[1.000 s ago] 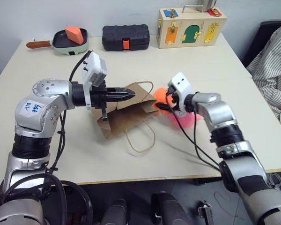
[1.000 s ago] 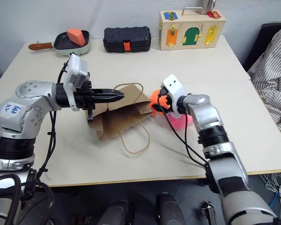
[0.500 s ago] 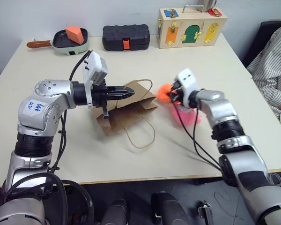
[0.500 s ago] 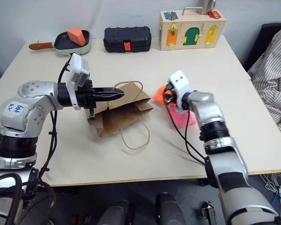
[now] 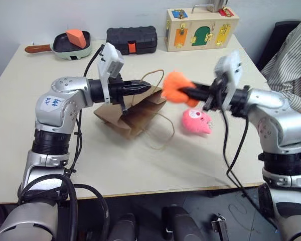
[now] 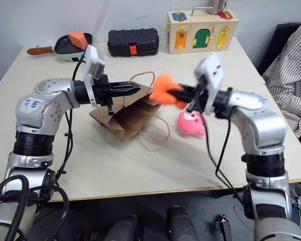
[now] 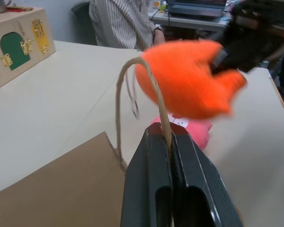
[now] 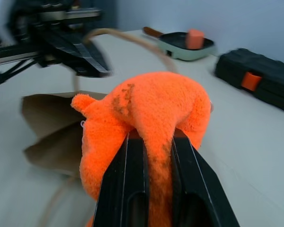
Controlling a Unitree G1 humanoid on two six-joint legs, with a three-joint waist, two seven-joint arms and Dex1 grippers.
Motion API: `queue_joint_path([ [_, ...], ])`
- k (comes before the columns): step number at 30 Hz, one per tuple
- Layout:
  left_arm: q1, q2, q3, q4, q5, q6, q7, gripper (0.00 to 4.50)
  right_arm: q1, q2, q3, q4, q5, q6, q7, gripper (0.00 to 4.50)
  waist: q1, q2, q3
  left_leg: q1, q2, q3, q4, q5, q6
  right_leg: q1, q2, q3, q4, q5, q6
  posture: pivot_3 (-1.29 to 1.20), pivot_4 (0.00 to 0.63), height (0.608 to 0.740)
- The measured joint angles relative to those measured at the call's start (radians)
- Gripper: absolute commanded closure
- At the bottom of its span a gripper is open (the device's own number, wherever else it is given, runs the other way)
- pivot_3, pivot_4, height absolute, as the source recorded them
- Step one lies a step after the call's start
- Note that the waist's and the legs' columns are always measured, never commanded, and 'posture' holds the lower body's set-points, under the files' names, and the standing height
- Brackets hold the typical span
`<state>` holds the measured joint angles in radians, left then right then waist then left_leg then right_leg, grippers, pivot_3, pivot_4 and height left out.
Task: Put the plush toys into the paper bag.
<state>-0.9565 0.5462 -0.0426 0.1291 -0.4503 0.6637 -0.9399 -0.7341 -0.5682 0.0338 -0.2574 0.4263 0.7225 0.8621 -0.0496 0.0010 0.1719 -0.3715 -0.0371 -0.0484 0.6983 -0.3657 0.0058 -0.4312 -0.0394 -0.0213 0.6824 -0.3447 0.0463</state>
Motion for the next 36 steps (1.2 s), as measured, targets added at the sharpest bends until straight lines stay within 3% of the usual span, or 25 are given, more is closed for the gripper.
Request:
queue_joint_path([
  [7, -0.005, -0.018, -0.001, 0.005, 0.006, -0.005, -0.014, 4.50, 0.016, 0.085, 0.262, 0.042, -0.217, -0.040, -0.150, 4.40, 0.019, 0.000, 0.000, 0.000, -0.001, 0.000, 0.001, 0.000, 0.000, -0.001, 0.000, 0.001, 0.000, 0.000, 0.000, 0.00, 0.150, 0.740],
  [22, 0.013, -0.019, 0.023, -0.010, 0.008, 0.037, 0.017, 4.50, -0.137, 0.320, 0.381, 0.389, -0.449, -0.233, -0.263, 4.40, 0.003, 0.000, 0.000, 0.000, -0.001, 0.000, 0.001, 0.000, 0.000, -0.003, 0.000, 0.000, 0.002, 0.000, 0.000, 0.00, 0.150, 0.740],
  [30, 0.014, -0.027, 0.037, -0.045, 0.003, 0.047, 0.030, 4.50, -0.124, 0.426, 0.345, 0.503, -0.446, -0.281, -0.303, 1.59, -0.011, 0.000, 0.000, 0.000, -0.001, 0.000, 0.001, 0.000, 0.000, -0.007, -0.001, 0.001, 0.008, 0.000, 0.000, 0.00, 0.150, 0.740],
  [34, 0.017, -0.030, 0.032, -0.050, -0.007, 0.054, 0.023, 4.50, -0.043, 0.393, 0.260, 0.302, -0.332, -0.204, -0.233, 0.24, -0.007, 0.000, 0.000, -0.001, -0.001, 0.000, 0.002, 0.000, 0.000, -0.007, -0.001, 0.001, 0.008, 0.000, 0.000, 0.00, 0.150, 0.740],
  [36, 0.023, -0.031, 0.031, -0.058, -0.010, 0.055, 0.023, 4.50, -0.011, 0.326, 0.190, 0.153, -0.246, -0.127, -0.185, 0.02, -0.002, 0.000, 0.000, -0.001, -0.002, -0.001, 0.001, 0.000, 0.000, -0.007, -0.001, 0.001, 0.008, 0.000, 0.000, 0.00, 0.150, 0.740],
])
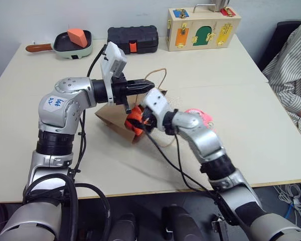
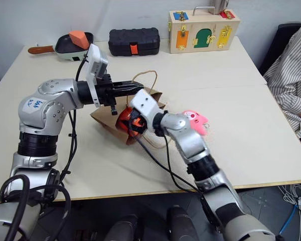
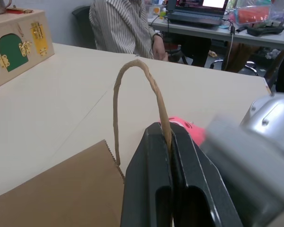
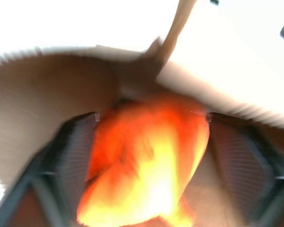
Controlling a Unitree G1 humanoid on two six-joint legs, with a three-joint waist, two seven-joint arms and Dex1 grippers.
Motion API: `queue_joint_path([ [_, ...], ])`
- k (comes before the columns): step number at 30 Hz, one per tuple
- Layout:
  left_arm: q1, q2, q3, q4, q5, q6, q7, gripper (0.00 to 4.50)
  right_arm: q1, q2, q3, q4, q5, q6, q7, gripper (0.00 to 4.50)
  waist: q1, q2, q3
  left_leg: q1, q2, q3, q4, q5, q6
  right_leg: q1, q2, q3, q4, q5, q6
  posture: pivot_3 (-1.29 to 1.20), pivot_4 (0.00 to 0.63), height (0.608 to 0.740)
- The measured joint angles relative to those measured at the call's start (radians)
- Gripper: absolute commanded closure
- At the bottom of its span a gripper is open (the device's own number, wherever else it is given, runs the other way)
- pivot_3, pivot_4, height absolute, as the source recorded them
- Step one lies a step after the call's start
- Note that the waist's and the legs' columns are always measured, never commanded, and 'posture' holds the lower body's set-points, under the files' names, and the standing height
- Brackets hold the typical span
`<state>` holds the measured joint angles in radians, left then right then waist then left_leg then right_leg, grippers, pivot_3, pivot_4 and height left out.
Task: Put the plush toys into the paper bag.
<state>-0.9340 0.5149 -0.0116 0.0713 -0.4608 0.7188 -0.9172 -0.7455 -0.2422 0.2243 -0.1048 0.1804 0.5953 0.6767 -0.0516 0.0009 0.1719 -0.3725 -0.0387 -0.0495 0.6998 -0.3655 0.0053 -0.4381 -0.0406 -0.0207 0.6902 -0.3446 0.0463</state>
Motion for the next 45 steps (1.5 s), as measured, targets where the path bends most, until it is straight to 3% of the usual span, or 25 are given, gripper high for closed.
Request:
queue_joint_path([
  [5, 0.004, 0.000, 0.000, -0.017, -0.003, 0.001, 0.002, 4.50, 0.104, -0.235, -0.181, -0.246, 0.162, 0.171, 0.098, 0.02, 0.018, 0.000, 0.000, 0.000, 0.000, 0.000, -0.001, 0.000, 0.000, 0.001, 0.000, 0.000, -0.002, 0.000, 0.000, 0.00, 0.150, 0.740],
  [10, 0.004, 0.003, 0.001, -0.019, -0.004, 0.002, 0.003, 4.50, 0.220, -0.456, -0.273, -0.244, 0.128, 0.191, 0.090, 0.02, 0.024, -0.001, 0.000, -0.001, 0.000, 0.003, -0.002, 0.000, 0.000, 0.002, 0.000, 0.002, -0.003, 0.000, 0.000, 0.00, 0.150, 0.740],
  [14, 0.004, 0.002, 0.001, -0.018, -0.004, 0.002, 0.002, 4.50, 0.283, -0.480, -0.227, -0.120, 0.036, 0.103, 0.057, 0.02, 0.021, -0.001, 0.000, 0.000, 0.000, 0.006, -0.002, 0.000, 0.001, 0.001, 0.001, 0.004, -0.002, 0.000, 0.000, 0.00, 0.150, 0.740],
  [18, 0.003, -0.002, 0.000, -0.017, -0.004, 0.002, 0.000, 4.50, 0.286, -0.425, -0.145, 0.035, -0.041, -0.011, 0.022, 0.02, 0.023, -0.001, 0.000, 0.000, 0.000, 0.007, -0.001, 0.000, 0.001, 0.001, 0.001, 0.004, -0.002, 0.000, 0.000, 0.00, 0.150, 0.740],
  [21, 0.003, -0.002, 0.000, -0.016, -0.004, 0.002, 0.000, 4.50, 0.273, -0.403, -0.143, 0.083, -0.047, -0.055, 0.005, 0.62, 0.024, -0.001, 0.000, 0.000, 0.000, 0.006, 0.000, 0.000, 0.001, 0.001, 0.001, 0.004, -0.002, 0.000, 0.000, 0.00, 0.150, 0.740],
  [33, 0.002, -0.002, 0.000, -0.016, -0.004, 0.002, 0.002, 4.50, 0.292, -0.394, -0.218, 0.047, 0.028, -0.041, 0.047, 4.40, 0.025, -0.001, 0.000, 0.000, 0.000, 0.005, 0.000, 0.000, 0.001, 0.001, 0.001, 0.004, -0.002, 0.000, 0.000, 0.00, 0.150, 0.740],
  [39, 0.002, -0.001, 0.001, -0.014, -0.004, 0.002, 0.008, 4.50, 0.239, -0.388, -0.237, -0.193, 0.232, 0.117, 0.139, 4.49, 0.020, -0.001, 0.000, 0.000, 0.001, 0.005, -0.001, 0.000, 0.000, 0.001, 0.001, 0.004, -0.002, 0.000, 0.000, 0.00, 0.150, 0.740],
  [43, -0.024, -0.018, 0.000, -0.002, -0.005, 0.005, 0.010, 4.50, 0.135, -0.289, -0.097, -0.299, 0.259, 0.192, 0.103, 4.49, 0.022, -0.001, 0.000, 0.000, 0.001, 0.003, 0.000, 0.000, 0.000, 0.000, 0.002, 0.004, -0.002, 0.000, 0.000, 0.00, 0.150, 0.740],
  [45, -0.033, -0.019, 0.008, 0.000, -0.015, 0.019, 0.008, 4.50, 0.092, -0.250, -0.006, -0.248, 0.186, 0.183, 0.051, 4.49, 0.024, -0.001, 0.000, 0.000, -0.001, 0.003, 0.000, 0.000, 0.000, 0.000, 0.001, 0.004, -0.002, 0.000, 0.000, 0.00, 0.150, 0.740],
])
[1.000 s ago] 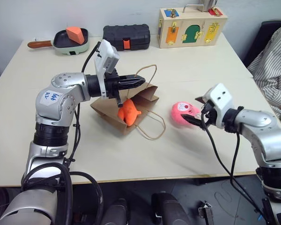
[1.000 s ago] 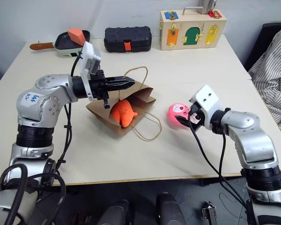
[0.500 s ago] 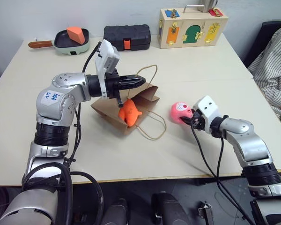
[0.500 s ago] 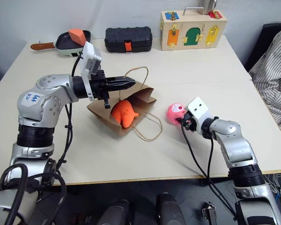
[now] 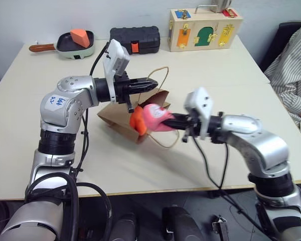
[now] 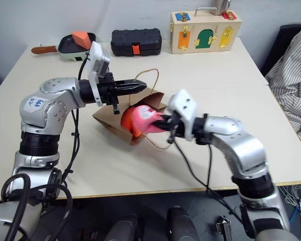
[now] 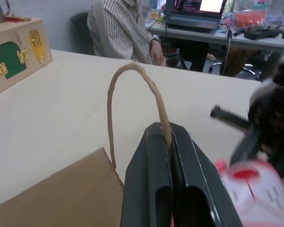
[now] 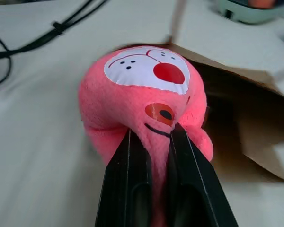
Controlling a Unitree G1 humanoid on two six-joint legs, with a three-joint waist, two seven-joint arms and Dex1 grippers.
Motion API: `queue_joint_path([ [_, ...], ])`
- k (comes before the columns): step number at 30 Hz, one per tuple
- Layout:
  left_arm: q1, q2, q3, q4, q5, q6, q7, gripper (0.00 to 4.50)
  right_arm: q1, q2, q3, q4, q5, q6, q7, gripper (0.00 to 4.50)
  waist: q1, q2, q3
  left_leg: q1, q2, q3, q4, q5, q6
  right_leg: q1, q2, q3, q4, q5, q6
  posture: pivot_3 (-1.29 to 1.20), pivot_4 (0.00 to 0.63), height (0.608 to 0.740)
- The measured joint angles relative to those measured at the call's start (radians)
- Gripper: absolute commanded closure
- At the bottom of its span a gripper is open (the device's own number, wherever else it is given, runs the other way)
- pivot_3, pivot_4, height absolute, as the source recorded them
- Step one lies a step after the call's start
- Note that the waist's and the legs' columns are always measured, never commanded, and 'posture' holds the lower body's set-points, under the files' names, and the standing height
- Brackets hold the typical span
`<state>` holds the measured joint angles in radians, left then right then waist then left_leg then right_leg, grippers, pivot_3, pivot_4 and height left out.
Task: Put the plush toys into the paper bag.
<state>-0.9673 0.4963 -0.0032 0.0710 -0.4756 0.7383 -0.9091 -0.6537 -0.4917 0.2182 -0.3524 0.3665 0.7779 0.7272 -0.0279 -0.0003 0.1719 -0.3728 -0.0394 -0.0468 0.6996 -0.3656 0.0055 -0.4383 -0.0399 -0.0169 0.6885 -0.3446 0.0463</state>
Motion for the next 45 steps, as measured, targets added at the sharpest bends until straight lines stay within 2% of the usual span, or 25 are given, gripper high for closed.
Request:
queue_joint_path([
  [3, -0.002, 0.002, 0.005, -0.005, -0.028, 0.030, -0.010, 4.50, -0.075, 0.063, 0.090, 0.161, -0.124, -0.057, -0.075, 4.49, 0.001, 0.000, 0.000, 0.000, -0.002, 0.000, 0.001, 0.000, 0.000, 0.000, -0.001, 0.000, 0.000, 0.000, 0.000, 0.00, 0.150, 0.740],
  [6, -0.002, 0.012, 0.005, -0.023, -0.037, 0.047, -0.012, 4.50, -0.131, 0.111, 0.097, 0.269, -0.182, -0.100, -0.113, 4.49, -0.003, 0.000, 0.000, -0.001, -0.002, -0.001, 0.001, 0.000, 0.000, -0.002, -0.001, -0.001, 0.001, 0.000, 0.000, 0.00, 0.150, 0.740],
  [11, 0.006, 0.020, 0.005, -0.032, -0.046, 0.057, -0.012, 4.50, -0.190, 0.175, 0.083, 0.372, -0.209, -0.126, -0.139, 4.49, -0.014, 0.000, 0.000, -0.001, -0.001, -0.001, 0.000, 0.000, 0.000, -0.004, -0.001, -0.001, 0.003, 0.000, 0.000, 0.00, 0.150, 0.740],
  [22, 0.037, 0.032, 0.043, -0.025, -0.027, 0.061, 0.033, 4.50, -0.241, 0.405, 0.020, 0.590, -0.232, -0.184, -0.259, 4.49, -0.054, 0.000, 0.000, 0.000, -0.001, -0.001, 0.000, 0.000, -0.001, -0.005, -0.001, -0.001, 0.007, 0.000, 0.000, 0.00, 0.150, 0.740],
  [30, 0.037, 0.031, 0.049, -0.036, -0.030, 0.055, 0.022, 4.50, -0.233, 0.438, 0.004, 0.628, -0.232, -0.210, -0.243, 1.84, -0.056, 0.000, 0.000, 0.000, -0.001, -0.002, 0.000, 0.000, -0.001, -0.005, -0.001, -0.001, 0.007, 0.000, 0.000, 0.00, 0.150, 0.740],
  [35, 0.037, 0.026, 0.021, -0.061, -0.036, 0.050, -0.010, 4.50, -0.165, 0.405, 0.036, 0.545, -0.221, -0.200, -0.164, 0.13, -0.056, 0.000, 0.000, 0.000, -0.001, -0.002, 0.000, 0.000, -0.001, -0.005, -0.001, -0.001, 0.007, 0.000, 0.000, 0.00, 0.150, 0.740],
  [45, 0.037, 0.028, 0.022, -0.055, -0.034, 0.035, -0.011, 4.50, -0.164, 0.364, 0.021, 0.513, -0.222, -0.189, -0.133, 0.06, -0.056, 0.000, 0.000, 0.000, -0.001, -0.002, 0.000, 0.000, -0.001, -0.005, -0.001, -0.001, 0.007, 0.000, 0.000, 0.00, 0.150, 0.740],
])
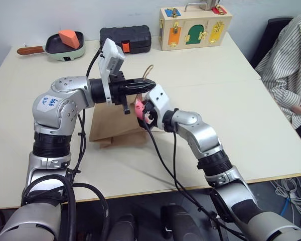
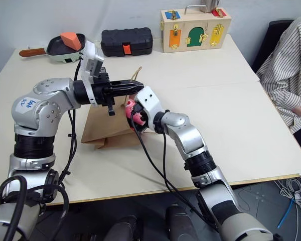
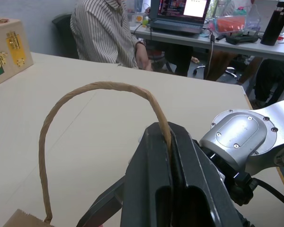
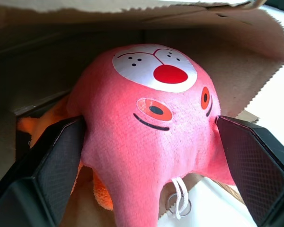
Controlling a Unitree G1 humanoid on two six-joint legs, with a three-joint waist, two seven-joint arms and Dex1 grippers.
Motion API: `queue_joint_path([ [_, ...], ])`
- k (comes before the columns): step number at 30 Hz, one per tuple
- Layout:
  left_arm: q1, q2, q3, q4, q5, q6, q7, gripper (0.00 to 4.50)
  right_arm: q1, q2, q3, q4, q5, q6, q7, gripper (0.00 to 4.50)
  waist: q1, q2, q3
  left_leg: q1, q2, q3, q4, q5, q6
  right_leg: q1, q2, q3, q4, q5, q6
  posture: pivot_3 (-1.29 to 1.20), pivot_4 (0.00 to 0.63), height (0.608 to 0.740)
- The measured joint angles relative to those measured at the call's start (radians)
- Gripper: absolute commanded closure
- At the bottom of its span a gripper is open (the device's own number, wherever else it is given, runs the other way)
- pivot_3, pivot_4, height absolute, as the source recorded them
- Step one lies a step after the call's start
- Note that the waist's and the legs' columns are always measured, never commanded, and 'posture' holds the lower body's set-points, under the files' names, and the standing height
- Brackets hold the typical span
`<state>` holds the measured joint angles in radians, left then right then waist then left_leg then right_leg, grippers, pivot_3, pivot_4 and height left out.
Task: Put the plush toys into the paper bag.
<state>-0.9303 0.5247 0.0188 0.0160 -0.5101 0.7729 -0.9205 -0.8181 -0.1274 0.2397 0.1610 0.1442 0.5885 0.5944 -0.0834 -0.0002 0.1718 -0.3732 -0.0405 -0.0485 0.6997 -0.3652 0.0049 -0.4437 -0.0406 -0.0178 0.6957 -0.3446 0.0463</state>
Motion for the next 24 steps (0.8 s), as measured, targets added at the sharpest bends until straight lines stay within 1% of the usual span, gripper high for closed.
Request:
queue_joint_path([
  [2, 0.005, 0.004, -0.001, 0.003, 0.004, -0.012, -0.001, 4.50, 0.000, -0.036, -0.002, -0.033, 0.008, 0.011, 0.035, 0.06, 0.002, 0.000, 0.000, 0.000, 0.000, 0.000, 0.000, 0.000, 0.000, 0.000, 0.000, 0.000, 0.000, 0.000, 0.000, 0.00, 0.150, 0.740],
  [8, 0.063, 0.021, -0.002, 0.005, 0.014, -0.026, -0.009, 4.50, 0.003, -0.229, -0.003, -0.146, 0.014, 0.047, 0.157, 0.06, 0.012, 0.000, 0.000, 0.000, 0.000, 0.000, 0.000, 0.000, 0.000, 0.000, 0.000, 0.000, -0.001, 0.000, 0.000, 0.00, 0.150, 0.740],
  [12, 0.064, 0.022, 0.001, -0.002, 0.010, -0.025, -0.003, 4.50, 0.049, -0.327, -0.012, -0.189, 0.017, 0.067, 0.200, 0.06, 0.025, 0.000, 0.000, 0.000, 0.000, 0.001, 0.000, 0.000, 0.000, 0.000, 0.000, 0.001, -0.002, 0.000, 0.000, 0.00, 0.150, 0.740],
  [14, 0.063, 0.025, 0.004, -0.004, 0.008, -0.021, 0.002, 4.50, 0.099, -0.376, -0.042, -0.242, 0.044, 0.127, 0.208, 0.06, 0.030, 0.000, 0.000, -0.001, 0.000, 0.001, 0.000, 0.000, 0.000, 0.000, 0.000, 0.001, -0.002, 0.000, 0.000, 0.00, 0.150, 0.740],
  [17, 0.061, 0.028, 0.008, -0.008, 0.003, -0.016, 0.007, 4.50, 0.179, -0.420, -0.149, -0.375, 0.134, 0.285, 0.206, 0.06, 0.036, 0.000, 0.000, -0.001, 0.000, 0.001, 0.000, 0.000, 0.000, 0.000, 0.000, 0.001, -0.003, 0.000, 0.000, 0.00, 0.150, 0.740],
  [19, 0.061, 0.029, 0.009, -0.012, 0.001, -0.011, 0.012, 4.50, 0.233, -0.414, -0.236, -0.472, 0.210, 0.432, 0.179, 0.06, 0.041, 0.000, 0.000, -0.001, 0.000, 0.001, 0.000, 0.000, 0.000, 0.000, 0.000, 0.001, -0.002, 0.000, 0.000, 0.00, 0.150, 0.740],
  [20, 0.061, 0.029, 0.010, -0.016, 0.000, -0.008, 0.013, 4.50, 0.249, -0.377, -0.300, -0.506, 0.254, 0.541, 0.150, 0.06, 0.042, 0.000, 0.000, -0.001, 0.000, 0.002, -0.001, 0.000, 0.000, 0.000, 0.000, 0.001, -0.003, 0.000, 0.000, 0.00, 0.150, 0.740],
  [22, 0.061, 0.028, 0.010, -0.023, -0.003, -0.002, 0.014, 4.50, 0.248, -0.272, -0.425, -0.541, 0.306, 0.724, 0.095, 0.06, 0.041, 0.000, 0.000, -0.002, 0.000, 0.002, -0.001, 0.000, 0.000, 0.000, 0.000, 0.001, -0.002, 0.000, 0.000, 0.00, 0.150, 0.740],
  [23, 0.061, 0.028, 0.010, -0.031, -0.005, 0.002, 0.015, 4.50, 0.237, -0.195, -0.499, -0.557, 0.324, 0.836, 0.060, 0.06, 0.041, 0.000, 0.000, -0.001, 0.000, 0.002, -0.001, 0.000, 0.000, 0.000, 0.000, 0.002, -0.002, 0.000, 0.000, 0.00, 0.150, 0.740],
  [24, 0.061, 0.028, 0.010, -0.040, -0.007, 0.004, 0.015, 4.50, 0.233, -0.149, -0.547, -0.566, 0.337, 0.908, 0.032, 0.06, 0.042, 0.000, 0.000, -0.001, 0.000, 0.002, -0.001, 0.000, 0.000, 0.000, 0.000, 0.002, -0.001, 0.000, 0.000, 0.00, 0.150, 0.740],
])
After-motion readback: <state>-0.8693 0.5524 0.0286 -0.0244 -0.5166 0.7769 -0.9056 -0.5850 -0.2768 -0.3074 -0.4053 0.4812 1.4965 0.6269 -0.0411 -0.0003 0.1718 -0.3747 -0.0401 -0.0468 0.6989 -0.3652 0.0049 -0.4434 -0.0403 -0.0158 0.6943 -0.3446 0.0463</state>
